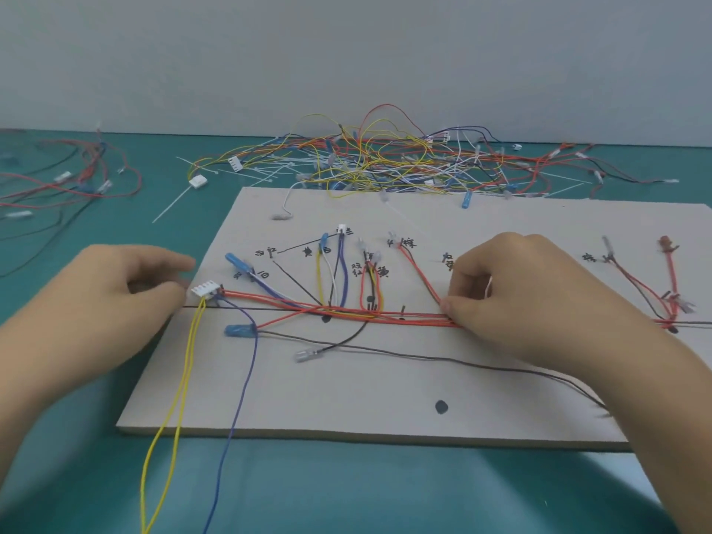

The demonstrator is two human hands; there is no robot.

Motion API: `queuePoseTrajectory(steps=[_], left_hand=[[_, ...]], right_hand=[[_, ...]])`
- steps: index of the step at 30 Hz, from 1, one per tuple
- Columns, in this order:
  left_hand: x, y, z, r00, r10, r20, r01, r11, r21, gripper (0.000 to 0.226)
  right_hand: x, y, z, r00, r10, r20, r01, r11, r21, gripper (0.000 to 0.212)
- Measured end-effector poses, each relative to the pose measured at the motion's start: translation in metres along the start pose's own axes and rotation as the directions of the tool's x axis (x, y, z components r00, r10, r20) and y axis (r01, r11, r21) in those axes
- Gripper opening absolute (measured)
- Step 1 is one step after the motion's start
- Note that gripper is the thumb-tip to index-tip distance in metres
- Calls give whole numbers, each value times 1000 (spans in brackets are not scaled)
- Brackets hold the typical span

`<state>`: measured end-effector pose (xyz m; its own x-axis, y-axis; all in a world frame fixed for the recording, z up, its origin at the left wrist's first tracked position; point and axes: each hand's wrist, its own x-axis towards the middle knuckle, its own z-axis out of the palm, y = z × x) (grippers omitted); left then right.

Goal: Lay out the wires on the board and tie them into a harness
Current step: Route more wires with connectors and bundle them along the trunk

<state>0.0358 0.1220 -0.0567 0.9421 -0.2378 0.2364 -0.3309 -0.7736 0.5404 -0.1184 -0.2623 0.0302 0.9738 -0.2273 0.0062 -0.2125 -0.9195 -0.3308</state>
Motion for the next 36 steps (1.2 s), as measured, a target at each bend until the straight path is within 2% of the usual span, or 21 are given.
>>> queuePoseTrajectory(steps=[3, 6, 8, 17, 21, 24, 28, 30, 33, 36], left_hand=[[-3, 9, -14, 986, 161, 40, -163, 985, 60, 57], [-5, 19, -22, 933, 326, 153, -324, 945, -39, 33], [-8, 26, -24, 905, 391, 168, -380, 920, -95, 25], [0, 73, -21, 855, 470, 219, -460, 883, -99, 26], [10, 103, -23, 826, 434, 360, -439, 896, -75, 9], [18, 124, -19, 796, 409, 447, -438, 898, -43, 19], [23, 137, -15, 758, 370, 536, -453, 891, 25, 17], [22, 134, -17, 751, 361, 552, -433, 901, -1, 7], [23, 127, -21, 733, 379, 565, -390, 914, -107, 19], [25, 123, -20, 743, 403, 534, -382, 911, -156, 21]], right_hand=[[1, 3, -1, 1000, 8, -26, -7, 999, 39, 16], [0, 5, -2, 999, -18, -48, 21, 997, 69, 17], [-1, 4, -3, 996, -47, -71, 54, 994, 93, 19], [-6, -4, 0, 982, -126, -141, 148, 976, 162, 16], [-8, -9, 6, 976, -170, -137, 194, 964, 181, 14], [-11, -13, 8, 971, -203, -123, 226, 950, 214, 12], [-14, -18, 11, 962, -256, -93, 272, 930, 247, 10], [-15, -19, 13, 955, -285, -82, 297, 922, 249, 11], [-16, -22, 15, 944, -320, -81, 330, 911, 246, 12], [-19, -28, 17, 933, -351, -84, 360, 900, 244, 11]])
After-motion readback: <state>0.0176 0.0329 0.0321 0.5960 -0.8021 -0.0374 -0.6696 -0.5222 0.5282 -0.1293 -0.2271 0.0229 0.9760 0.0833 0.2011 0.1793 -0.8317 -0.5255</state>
